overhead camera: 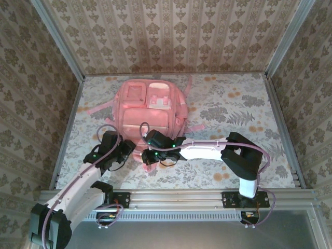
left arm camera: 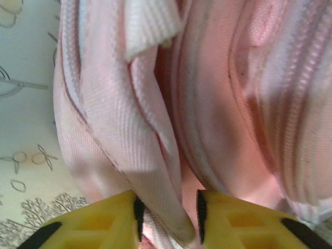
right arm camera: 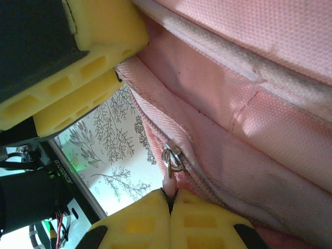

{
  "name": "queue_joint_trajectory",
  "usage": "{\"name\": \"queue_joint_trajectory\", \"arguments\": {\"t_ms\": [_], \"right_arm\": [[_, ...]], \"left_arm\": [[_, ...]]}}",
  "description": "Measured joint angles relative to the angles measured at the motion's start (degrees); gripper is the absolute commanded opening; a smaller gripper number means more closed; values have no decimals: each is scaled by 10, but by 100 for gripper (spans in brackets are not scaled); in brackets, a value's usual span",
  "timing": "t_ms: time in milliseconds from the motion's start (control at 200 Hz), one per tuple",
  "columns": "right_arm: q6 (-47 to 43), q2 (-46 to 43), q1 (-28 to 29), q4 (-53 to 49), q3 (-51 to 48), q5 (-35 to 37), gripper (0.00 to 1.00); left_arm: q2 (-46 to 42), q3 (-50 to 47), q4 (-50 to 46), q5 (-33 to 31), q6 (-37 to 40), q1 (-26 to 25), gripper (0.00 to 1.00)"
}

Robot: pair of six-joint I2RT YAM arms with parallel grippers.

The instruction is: Pack books, pencil case, and school supplies into a backpack

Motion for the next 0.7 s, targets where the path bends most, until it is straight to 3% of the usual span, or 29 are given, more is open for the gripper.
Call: {"name": "queue_joint_trajectory", "arguments": {"t_ms": [100, 275, 700], "right_arm": [[-7, 0, 0, -10, 2, 3, 0], [-22, -3, 0, -27, 3, 11, 0], [-66, -47, -26, -117, 3, 8, 0]], "left_arm": [[-2, -3, -3, -4, 2, 0, 10], [-5, -3, -9, -5, 6, 1, 0], [-9, -3, -14, -3, 19, 5, 0]]}}
